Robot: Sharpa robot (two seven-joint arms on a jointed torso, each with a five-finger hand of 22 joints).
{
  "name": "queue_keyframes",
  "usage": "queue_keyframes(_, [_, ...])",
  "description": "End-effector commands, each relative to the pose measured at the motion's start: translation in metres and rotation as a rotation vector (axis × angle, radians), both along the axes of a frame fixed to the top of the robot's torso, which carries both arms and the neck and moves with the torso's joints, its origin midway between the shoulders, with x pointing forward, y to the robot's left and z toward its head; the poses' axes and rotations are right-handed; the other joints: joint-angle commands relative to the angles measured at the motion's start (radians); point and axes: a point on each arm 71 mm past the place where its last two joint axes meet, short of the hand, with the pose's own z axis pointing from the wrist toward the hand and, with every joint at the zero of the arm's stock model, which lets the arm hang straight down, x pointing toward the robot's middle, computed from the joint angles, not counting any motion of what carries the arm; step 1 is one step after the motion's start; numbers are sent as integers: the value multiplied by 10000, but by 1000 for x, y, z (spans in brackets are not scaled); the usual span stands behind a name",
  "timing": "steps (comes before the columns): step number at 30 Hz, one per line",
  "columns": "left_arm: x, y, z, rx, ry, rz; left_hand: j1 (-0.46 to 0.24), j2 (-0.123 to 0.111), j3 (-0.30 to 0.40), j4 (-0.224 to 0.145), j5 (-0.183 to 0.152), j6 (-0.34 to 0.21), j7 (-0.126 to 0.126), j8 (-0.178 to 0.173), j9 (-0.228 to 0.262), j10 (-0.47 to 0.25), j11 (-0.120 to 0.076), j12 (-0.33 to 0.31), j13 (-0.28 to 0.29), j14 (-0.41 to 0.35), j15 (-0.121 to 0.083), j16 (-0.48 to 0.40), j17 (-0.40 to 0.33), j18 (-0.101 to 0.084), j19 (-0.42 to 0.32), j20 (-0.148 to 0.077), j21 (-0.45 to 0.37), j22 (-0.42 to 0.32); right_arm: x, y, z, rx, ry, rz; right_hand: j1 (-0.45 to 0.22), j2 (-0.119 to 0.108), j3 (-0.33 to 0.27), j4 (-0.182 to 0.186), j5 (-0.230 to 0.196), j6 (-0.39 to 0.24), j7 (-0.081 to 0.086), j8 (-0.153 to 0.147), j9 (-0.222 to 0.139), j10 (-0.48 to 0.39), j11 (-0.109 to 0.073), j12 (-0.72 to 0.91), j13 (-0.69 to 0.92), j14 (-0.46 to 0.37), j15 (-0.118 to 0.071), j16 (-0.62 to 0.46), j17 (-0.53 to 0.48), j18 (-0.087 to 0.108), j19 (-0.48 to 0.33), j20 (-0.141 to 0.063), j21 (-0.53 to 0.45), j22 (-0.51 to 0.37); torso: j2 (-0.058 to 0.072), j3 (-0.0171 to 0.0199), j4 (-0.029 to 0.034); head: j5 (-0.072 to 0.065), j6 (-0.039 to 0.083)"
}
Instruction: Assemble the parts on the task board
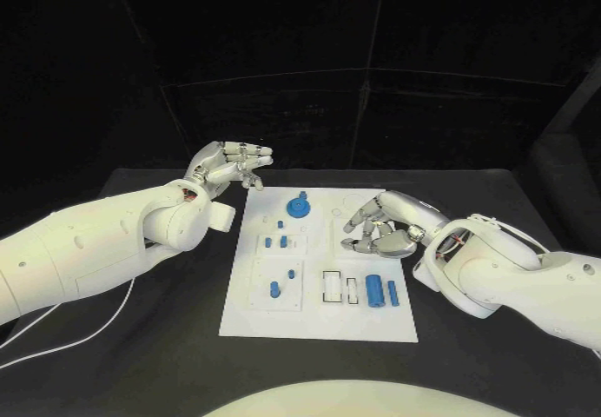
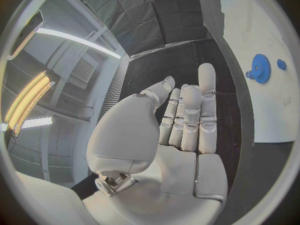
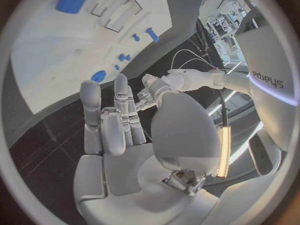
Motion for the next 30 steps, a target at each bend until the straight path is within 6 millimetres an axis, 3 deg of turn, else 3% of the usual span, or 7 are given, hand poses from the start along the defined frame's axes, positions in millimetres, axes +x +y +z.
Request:
queue_keyframes(1, [0,-1,2,-78,-17,-106,-23,20,-54,-30,-47,-87,-15,30,-13,-73,-9,51,-13,-80,22,-16,-6,131,-41,47,-47,-14,1,-24,-15,-862,2307,-2145,-66,82,-601,272,280,81,-157,271,79,546,-137,3040,3351,655,-116,357,614,-182,258,-142,164,337,-13,-18,-54,-130,17])
queue_keyframes(3, [-1,-1,2,-79,-10,-113,-23,20,-54,-30,-47,-87,-15,30,-13,-73,-9,51,-13,-80,22,-16,-6,131,-41,47,-47,-14,-3,-33,-17,-1302,2729,-2590,86,331,-1168,583,252,-66,-173,563,151,311,-194,4966,5589,672,-143,520,887,-275,339,-118,186,422,-10,-11,-48,-209,28])
queue_keyframes(4, [-1,-1,2,-78,-9,-113,-23,20,-54,-30,-47,-87,-15,30,-13,-73,-9,51,-13,-80,22,-16,-6,131,-41,47,-47,-14,-4,-35,-18,-1513,2865,-2727,29,261,-1352,675,186,-112,-152,612,162,327,-137,5318,6038,682,-139,559,962,-237,355,-154,193,446,-11,-13,-55,-220,23])
queue_keyframes(5, [-1,-1,2,-77,-7,-112,-23,20,-54,-30,-47,-87,-15,30,-13,-73,-9,51,-13,-80,22,-16,-6,131,-41,47,-47,-14,-7,-38,-18,-1796,3017,-2849,117,350,-1767,944,106,-204,-168,827,216,190,-140,5897,6736,685,-131,609,1042,-232,386,-146,197,479,-13,-6,-84,-219,18])
queue_keyframes(11, [-1,0,2,-74,-1,-107,-23,20,-54,-30,-47,-87,-15,30,-13,-73,-9,51,-13,-80,22,-16,-6,131,-41,47,-47,-14,-17,-40,-20,-2551,3312,-2904,398,485,-2872,1546,-197,-423,-174,1354,358,140,-135,6737,7938,703,-128,706,1218,-243,459,-142,231,603,-18,1,-132,-244,-17])
queue_keyframes(18, [-1,0,2,-86,-3,-133,-23,20,-54,-30,-47,-87,-15,30,-13,-73,-9,51,-13,-80,22,-16,-6,131,-41,47,-47,-14,-26,-36,-28,-2873,3579,-2740,348,743,-3511,1569,-192,-572,-181,1679,459,397,-140,7339,8894,758,-130,863,1538,-279,556,-137,323,803,-57,12,-163,-256,-60])
queue_keyframes(30, [-1,0,1,-92,4,-151,-23,20,-54,-30,-47,-87,-15,30,-13,-73,-9,51,-13,-80,22,-16,-6,131,-41,47,-47,-14,-27,-23,-43,-3013,3724,-2522,445,835,-3672,1561,-88,-615,-188,1813,509,408,-142,7415,9051,761,-129,882,1572,-280,558,-135,329,813,-41,-3,-134,-292,-77])
